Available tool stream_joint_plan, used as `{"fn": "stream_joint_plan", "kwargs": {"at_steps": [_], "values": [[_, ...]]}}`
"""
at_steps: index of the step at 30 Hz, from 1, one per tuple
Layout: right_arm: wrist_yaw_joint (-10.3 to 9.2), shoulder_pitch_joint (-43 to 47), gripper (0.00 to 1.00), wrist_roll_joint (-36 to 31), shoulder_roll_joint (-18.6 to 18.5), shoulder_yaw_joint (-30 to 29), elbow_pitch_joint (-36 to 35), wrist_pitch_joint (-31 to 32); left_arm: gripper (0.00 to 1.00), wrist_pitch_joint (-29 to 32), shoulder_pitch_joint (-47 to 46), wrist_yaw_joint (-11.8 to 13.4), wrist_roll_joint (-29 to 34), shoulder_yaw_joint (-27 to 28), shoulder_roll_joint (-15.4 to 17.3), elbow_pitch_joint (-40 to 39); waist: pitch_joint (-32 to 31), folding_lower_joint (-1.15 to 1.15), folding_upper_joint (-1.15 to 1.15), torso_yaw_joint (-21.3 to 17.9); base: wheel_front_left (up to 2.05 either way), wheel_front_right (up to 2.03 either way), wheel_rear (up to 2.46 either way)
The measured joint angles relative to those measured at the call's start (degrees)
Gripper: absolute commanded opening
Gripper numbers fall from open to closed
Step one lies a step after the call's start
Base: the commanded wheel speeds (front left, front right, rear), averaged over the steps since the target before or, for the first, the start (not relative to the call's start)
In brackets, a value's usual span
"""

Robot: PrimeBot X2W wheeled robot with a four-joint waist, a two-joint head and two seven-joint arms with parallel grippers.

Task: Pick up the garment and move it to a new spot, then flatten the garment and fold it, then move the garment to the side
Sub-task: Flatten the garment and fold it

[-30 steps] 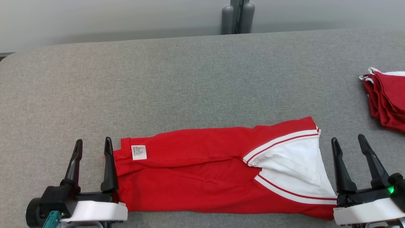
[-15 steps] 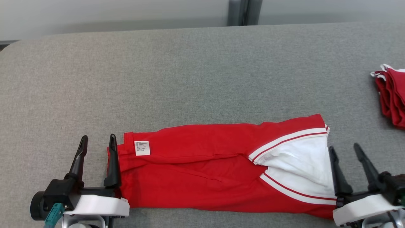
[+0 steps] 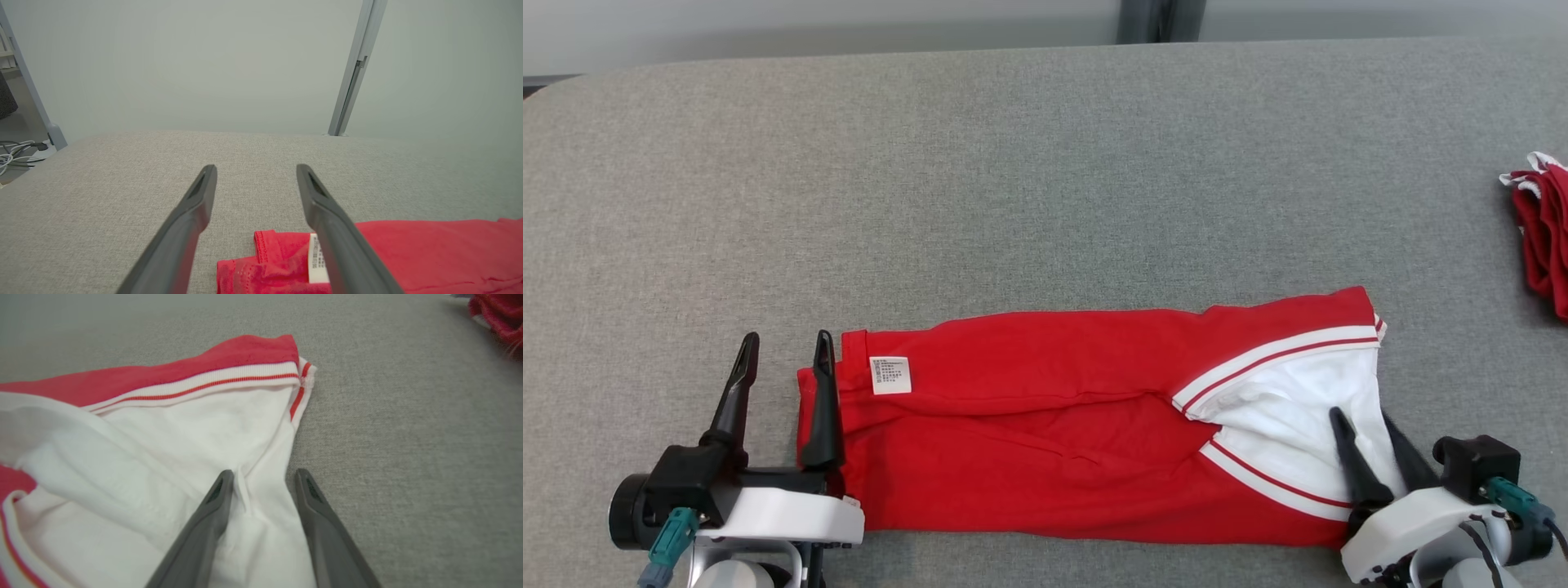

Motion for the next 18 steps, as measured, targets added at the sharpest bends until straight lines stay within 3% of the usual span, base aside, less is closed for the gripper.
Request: {"fn": "stream_joint_plan", "kwargs": {"at_steps": [8, 18], "values": [[0.29, -1.0, 0.0, 3.7, -1.4, 1.4, -0.1, -0.6, 1.0, 0.0, -0.2, -0.5, 0.3, 0.7, -0.2, -0.2, 0.0, 0.0, 0.0, -0.5, 0.0, 0.0, 0.0], [0.22, 1.4, 0.0, 3.8, -4.7, -6.1, -2.1, -1.2, 1.0, 0.0, -0.1, -0.9, 0.6, 1.1, -0.6, -0.4, -0.5, 0.0, 0.0, -1.1, 0.0, 0.0, 0.0]]}}
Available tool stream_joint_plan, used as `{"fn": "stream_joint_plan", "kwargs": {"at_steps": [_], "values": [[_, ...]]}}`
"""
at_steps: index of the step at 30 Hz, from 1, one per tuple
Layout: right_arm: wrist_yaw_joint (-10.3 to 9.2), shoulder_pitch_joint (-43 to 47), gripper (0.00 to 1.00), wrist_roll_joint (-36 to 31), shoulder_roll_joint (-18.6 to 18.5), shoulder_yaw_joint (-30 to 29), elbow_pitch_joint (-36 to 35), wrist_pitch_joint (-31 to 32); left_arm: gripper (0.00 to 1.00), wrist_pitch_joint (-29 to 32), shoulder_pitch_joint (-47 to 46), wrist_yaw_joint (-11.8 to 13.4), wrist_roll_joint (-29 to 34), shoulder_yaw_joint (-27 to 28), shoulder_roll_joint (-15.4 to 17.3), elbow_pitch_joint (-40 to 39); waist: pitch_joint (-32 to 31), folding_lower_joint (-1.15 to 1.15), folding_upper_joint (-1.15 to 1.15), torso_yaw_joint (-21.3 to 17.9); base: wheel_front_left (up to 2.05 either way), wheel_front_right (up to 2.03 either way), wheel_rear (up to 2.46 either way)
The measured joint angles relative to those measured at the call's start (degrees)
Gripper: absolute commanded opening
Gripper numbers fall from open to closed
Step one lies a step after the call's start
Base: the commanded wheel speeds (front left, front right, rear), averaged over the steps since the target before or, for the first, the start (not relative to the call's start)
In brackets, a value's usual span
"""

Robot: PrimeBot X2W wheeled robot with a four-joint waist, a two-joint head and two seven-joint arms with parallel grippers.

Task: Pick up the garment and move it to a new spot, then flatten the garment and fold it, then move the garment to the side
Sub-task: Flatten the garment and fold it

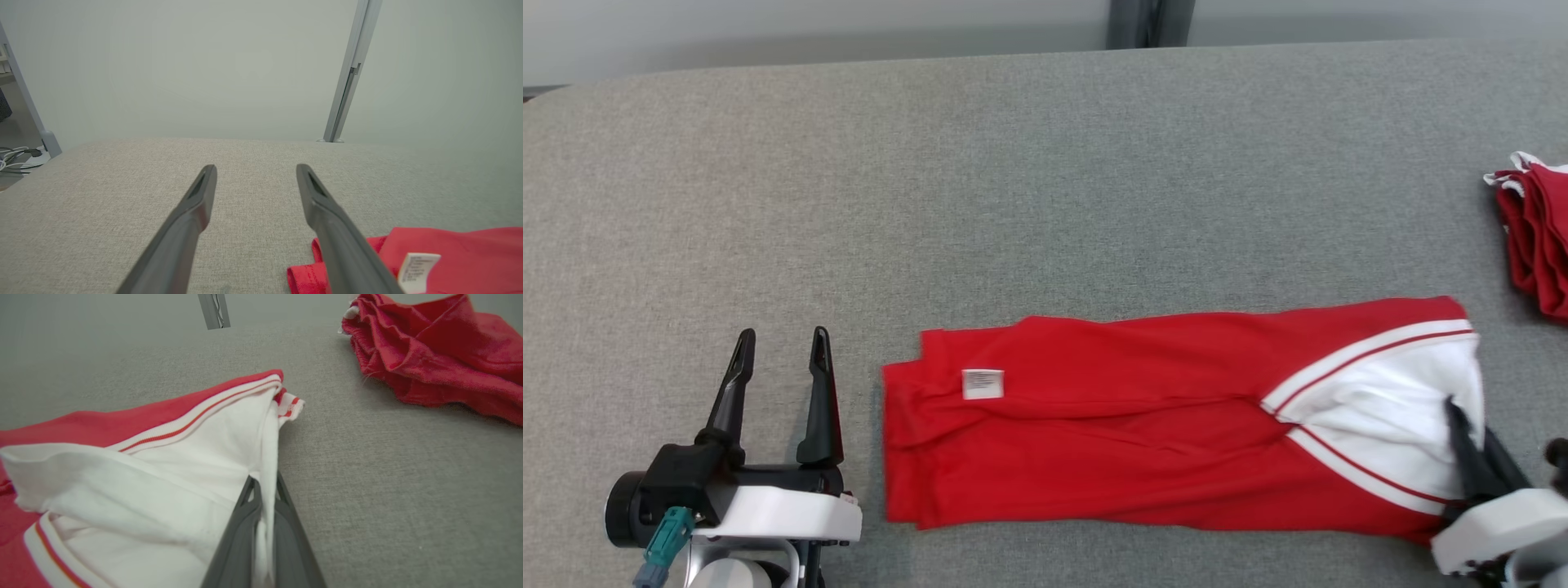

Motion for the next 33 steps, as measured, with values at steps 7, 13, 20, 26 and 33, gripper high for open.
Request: {"fn": "stream_joint_plan", "kwargs": {"at_steps": [7, 13, 20, 26, 33], "values": [[-0.14, 2.2, 0.0, -2.2, -1.4, -4.7, -4.7, -0.2, 1.0, 0.0, 0.5, -0.2, 0.1, 0.2, -0.3, 0.0, -0.8, 0.0, 0.0, -1.0, 0.0, 0.0, 0.0], [-0.15, 0.9, 0.0, -5.3, 0.5, 1.3, -21.1, 2.8, 1.0, 0.0, 0.8, -0.6, 0.4, 0.1, -0.4, 0.1, -1.9, 0.0, 0.0, -2.0, 0.0, 0.0, 0.0], [-0.15, -2.2, 0.0, -5.2, 4.8, 12.8, -31.1, 8.9, 1.0, 0.0, 0.7, -1.2, 0.4, -0.5, -0.5, 0.5, -2.3, 0.0, 0.0, -1.4, 0.0, 0.0, 0.0], [-0.15, -5.8, 0.0, -2.3, 9.5, 24.2, -28.5, 10.0, 1.0, 0.0, -0.4, -1.6, 0.4, -1.2, -0.6, 0.7, -2.2, 0.0, 0.0, 0.3, 0.0, 0.0, 0.0], [-0.15, -9.2, 0.0, 1.7, 11.5, 31.2, -17.7, 7.2, 1.0, 0.0, -1.6, -1.6, 0.0, -2.3, -0.8, 0.8, -1.2, 0.0, 0.0, 2.0, 0.0, 0.0, 0.0]]}}
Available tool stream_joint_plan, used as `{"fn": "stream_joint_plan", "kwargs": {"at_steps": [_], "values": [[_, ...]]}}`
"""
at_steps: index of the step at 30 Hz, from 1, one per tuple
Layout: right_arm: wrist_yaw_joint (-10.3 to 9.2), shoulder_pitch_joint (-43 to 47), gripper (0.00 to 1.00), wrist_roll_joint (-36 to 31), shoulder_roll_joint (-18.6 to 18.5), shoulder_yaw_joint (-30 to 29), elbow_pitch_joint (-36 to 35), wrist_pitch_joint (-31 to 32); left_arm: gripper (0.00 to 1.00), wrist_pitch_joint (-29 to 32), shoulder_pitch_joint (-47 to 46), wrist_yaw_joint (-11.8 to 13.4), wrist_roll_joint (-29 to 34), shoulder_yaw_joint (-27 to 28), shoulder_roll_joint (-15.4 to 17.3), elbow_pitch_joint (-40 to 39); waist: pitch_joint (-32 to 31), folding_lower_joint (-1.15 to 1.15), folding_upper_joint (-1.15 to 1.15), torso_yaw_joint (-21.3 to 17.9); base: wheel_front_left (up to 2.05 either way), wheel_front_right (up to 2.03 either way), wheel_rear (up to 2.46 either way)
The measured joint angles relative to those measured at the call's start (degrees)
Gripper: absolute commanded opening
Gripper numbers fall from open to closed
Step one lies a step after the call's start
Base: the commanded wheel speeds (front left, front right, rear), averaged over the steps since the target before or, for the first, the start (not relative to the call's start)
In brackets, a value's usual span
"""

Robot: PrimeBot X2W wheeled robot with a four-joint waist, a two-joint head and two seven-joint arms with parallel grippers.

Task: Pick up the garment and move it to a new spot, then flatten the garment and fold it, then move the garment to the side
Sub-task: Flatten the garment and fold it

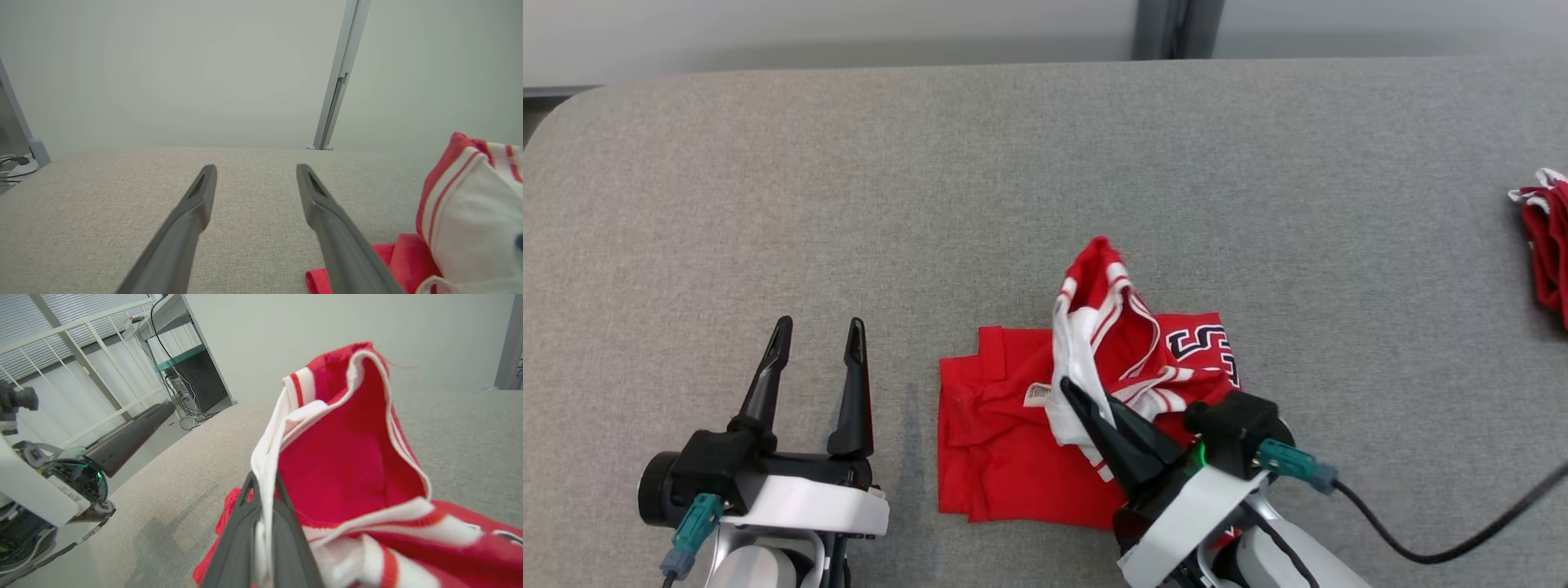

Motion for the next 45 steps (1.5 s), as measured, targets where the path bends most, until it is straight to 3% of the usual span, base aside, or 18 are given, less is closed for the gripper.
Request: {"fn": "stream_joint_plan", "kwargs": {"at_steps": [9, 10, 11, 12, 13, 18, 24, 26, 30, 37, 45], "values": [[0.0, -6.8, 0.0, 7.7, 0.4, 9.8, 8.9, -3.8, 1.0, 0.0, -1.2, 0.0, -0.1, -1.0, -0.2, 0.1, 2.1, 0.0, 0.0, 0.9, 0.0, 0.0, 0.0], [0.0, -7.4, 0.06, 8.2, 0.4, 10.4, 9.8, -4.2, 1.0, 0.0, -1.3, 0.0, -0.1, -1.0, -0.2, 0.1, 2.3, 0.0, 0.0, 1.0, 0.0, 0.0, 0.0], [0.0, -8.1, 0.35, 8.9, 0.3, 10.9, 10.3, -4.7, 1.0, 0.0, -1.4, 0.0, -0.1, -1.1, -0.2, 0.1, 2.5, 0.0, 0.0, 1.1, 0.0, 0.0, 0.0], [0.0, -8.8, 0.9, 9.3, 0.3, 11.3, 10.6, -5.2, 1.0, 0.0, -1.6, 0.0, -0.1, -1.1, -0.2, 0.1, 2.6, 0.0, 0.0, 1.1, 0.0, 0.0, 0.0], [0.0, -9.5, 1.0, 9.3, 0.3, 11.6, 10.8, -5.6, 1.0, 0.0, -1.8, 0.0, -0.1, -1.1, -0.2, 0.1, 2.8, 0.0, 0.0, 1.1, 0.0, 0.0, 0.0], [0.0, -11.7, 1.0, 9.3, 0.3, 12.9, 8.7, -7.0, 1.0, 0.0, -2.0, 0.0, 0.0, -0.9, -0.2, 0.2, 3.1, 0.0, 0.0, 0.7, 0.0, 0.0, 0.0], [0.0, -12.1, 1.0, 5.6, 0.4, 11.2, 0.3, -7.4, 1.0, 0.0, -2.0, 0.0, 0.0, -0.6, -0.3, 0.2, 2.9, 0.0, 0.0, -0.1, 0.0, 0.0, 0.0], [0.0, -10.4, 1.0, 3.6, -0.2, 7.1, -4.9, -7.4, 1.0, 0.0, -2.0, 0.0, 0.0, -0.4, -0.3, 0.2, 2.8, 0.0, 0.0, -0.4, 0.0, 0.0, 0.0], [0.0, -6.6, 1.0, 0.0, -2.3, -2.5, -8.7, -7.4, 1.0, 0.0, -2.0, 0.2, 0.4, 0.2, -0.3, 0.0, 2.5, 0.0, 0.0, -0.8, 0.0, 0.0, 0.0], [0.0, 0.8, 1.0, -3.9, -4.3, -19.0, -9.3, -7.4, 1.0, 0.0, -1.6, 0.5, 1.1, 1.9, -0.1, -0.9, 1.7, 0.0, 0.0, -1.2, 0.0, 0.0, 0.0], [0.0, 7.7, 1.0, -6.0, -6.0, -32.3, -6.9, -7.4, 1.0, 0.0, 0.4, 0.5, 2.0, 3.0, 0.4, -1.7, 0.0, 0.0, 0.0, -1.6, 0.0, 0.0, 0.0]]}}
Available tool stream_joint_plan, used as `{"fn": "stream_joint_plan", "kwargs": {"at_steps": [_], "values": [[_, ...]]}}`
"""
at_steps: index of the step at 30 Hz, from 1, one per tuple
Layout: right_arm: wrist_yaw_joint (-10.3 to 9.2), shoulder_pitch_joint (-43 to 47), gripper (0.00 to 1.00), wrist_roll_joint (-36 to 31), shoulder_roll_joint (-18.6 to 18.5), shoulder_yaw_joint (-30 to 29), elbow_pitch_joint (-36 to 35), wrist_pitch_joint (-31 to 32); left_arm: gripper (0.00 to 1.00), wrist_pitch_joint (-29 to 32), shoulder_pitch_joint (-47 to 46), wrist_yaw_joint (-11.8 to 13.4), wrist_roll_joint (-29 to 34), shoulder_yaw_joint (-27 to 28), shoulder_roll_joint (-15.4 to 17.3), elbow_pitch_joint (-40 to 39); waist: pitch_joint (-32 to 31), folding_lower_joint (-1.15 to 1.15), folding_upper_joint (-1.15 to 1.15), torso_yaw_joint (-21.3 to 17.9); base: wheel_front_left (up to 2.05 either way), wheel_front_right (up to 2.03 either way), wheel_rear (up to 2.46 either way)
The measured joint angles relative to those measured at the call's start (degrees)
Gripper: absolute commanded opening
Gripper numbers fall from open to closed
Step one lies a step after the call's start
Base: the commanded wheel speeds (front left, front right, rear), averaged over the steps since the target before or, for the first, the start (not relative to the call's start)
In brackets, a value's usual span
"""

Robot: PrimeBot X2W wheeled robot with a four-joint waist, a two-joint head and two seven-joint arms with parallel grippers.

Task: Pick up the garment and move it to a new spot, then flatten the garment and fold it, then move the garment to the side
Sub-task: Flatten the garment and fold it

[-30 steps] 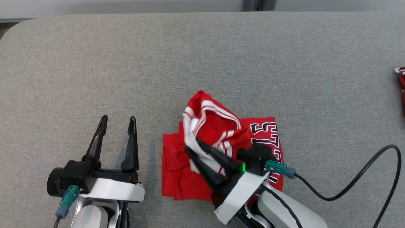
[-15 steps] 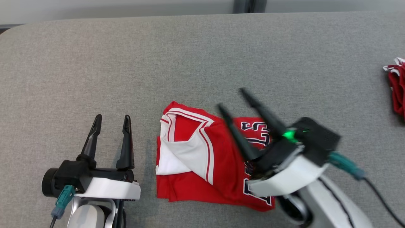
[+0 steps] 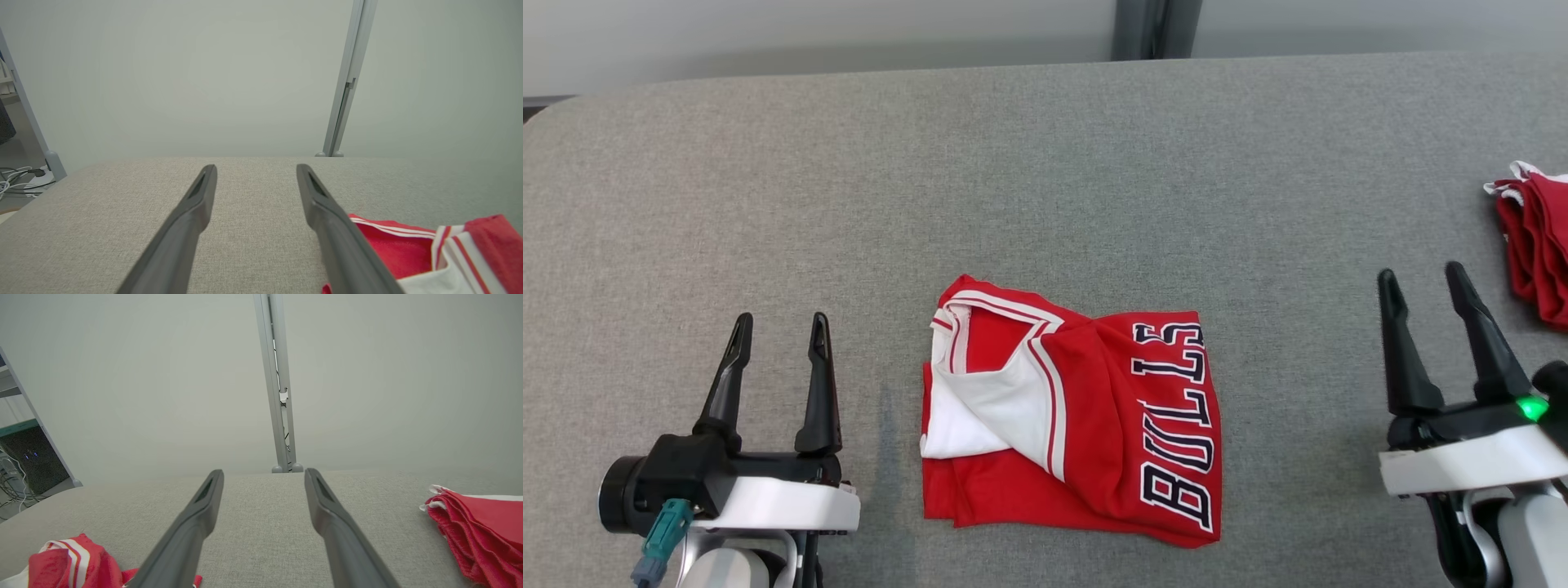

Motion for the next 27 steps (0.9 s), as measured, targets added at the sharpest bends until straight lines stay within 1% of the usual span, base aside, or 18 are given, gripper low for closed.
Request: {"fn": "stream_joint_plan", "kwargs": {"at_steps": [5, 18, 19, 20, 21, 24, 27], "values": [[0.0, 2.4, 1.0, -1.0, 0.4, -3.1, 0.0, 0.1, 1.0, 0.0, 1.0, 0.0, 0.1, 0.1, 0.2, 0.0, -0.7, 0.0, 0.0, -0.3, 0.0, 0.0, 0.0], [0.0, 3.5, 1.0, -2.1, 1.5, -4.3, -0.2, 1.1, 1.0, 0.0, 1.7, -0.3, 0.2, -0.3, 0.3, 0.6, -1.3, 0.0, 0.0, -0.3, 0.0, 0.0, 0.0], [0.0, 3.5, 0.88, -2.3, 1.5, -4.4, -0.1, 1.1, 1.0, 0.0, 1.7, -0.3, 0.3, -0.3, 0.3, 0.6, -1.2, 0.0, 0.0, -0.2, 0.0, 0.0, 0.0], [0.0, 3.4, 0.24, -2.5, 1.5, -4.5, 0.1, 1.1, 1.0, 0.0, 1.7, -0.3, 0.3, -0.3, 0.3, 0.7, -1.1, 0.0, 0.0, -0.2, 0.0, 0.0, 0.0], [0.0, 3.2, 0.0, -2.9, 1.5, -4.6, 0.3, 1.2, 1.0, 0.0, 1.7, -0.3, 0.3, -0.4, 0.3, 0.8, -1.1, 0.0, 0.0, -0.1, 0.0, 0.0, 0.0], [0.0, 2.6, 0.0, -4.1, 1.2, -3.9, 1.0, 2.1, 1.0, 0.0, 1.4, -0.3, 0.4, -0.5, 0.3, 0.9, -0.8, 0.0, 0.0, 0.1, 0.0, 0.0, 0.0], [0.0, 0.1, 0.0, -5.3, 1.3, 0.7, 1.6, 3.5, 1.0, 0.0, 0.9, -0.3, 0.4, -0.6, 0.3, 0.9, -0.4, 0.0, 0.0, 0.5, 0.0, 0.0, 0.0]]}}
